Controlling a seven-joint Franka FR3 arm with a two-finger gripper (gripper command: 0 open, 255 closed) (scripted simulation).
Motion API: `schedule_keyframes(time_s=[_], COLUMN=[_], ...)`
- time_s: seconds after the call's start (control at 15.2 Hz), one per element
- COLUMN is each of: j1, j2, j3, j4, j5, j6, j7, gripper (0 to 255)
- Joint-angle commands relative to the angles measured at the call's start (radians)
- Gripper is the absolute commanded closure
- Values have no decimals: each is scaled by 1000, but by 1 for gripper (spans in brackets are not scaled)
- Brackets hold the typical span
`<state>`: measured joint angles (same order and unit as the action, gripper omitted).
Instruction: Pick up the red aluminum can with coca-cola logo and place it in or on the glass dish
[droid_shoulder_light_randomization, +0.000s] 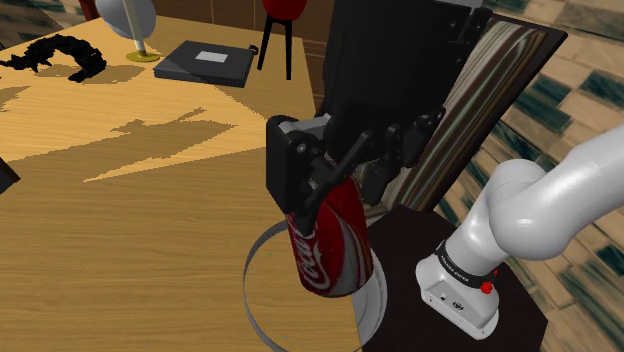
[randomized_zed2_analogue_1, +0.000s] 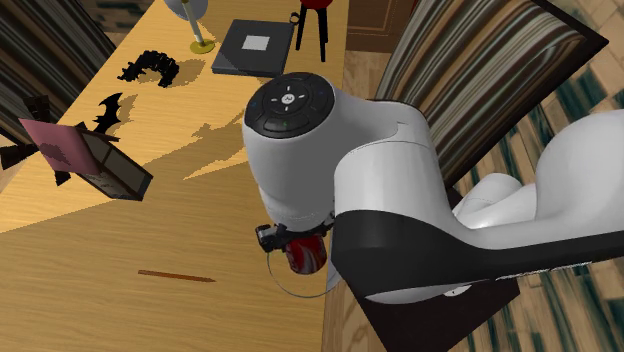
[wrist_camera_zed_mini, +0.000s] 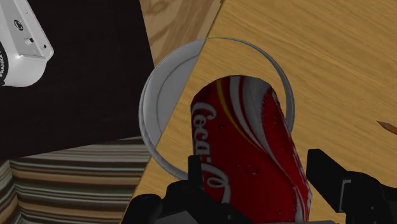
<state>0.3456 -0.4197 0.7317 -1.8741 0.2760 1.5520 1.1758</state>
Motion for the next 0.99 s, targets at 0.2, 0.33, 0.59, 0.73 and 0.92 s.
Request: schedule_keyframes(time_s=[0.2, 0.33, 0.59, 0.73, 0.92], j1=[9, 12, 14, 14, 14], j2=[-20, -25, -30, -30, -30], j3=[3, 7, 11, 11, 11], j4=[-81, -112, -145, -145, -145], j5=[14, 19, 24, 24, 24], j6=[64, 90, 119, 119, 119], j7=[-11, -14, -17, -17, -17], gripper=[255, 255, 255, 255, 255])
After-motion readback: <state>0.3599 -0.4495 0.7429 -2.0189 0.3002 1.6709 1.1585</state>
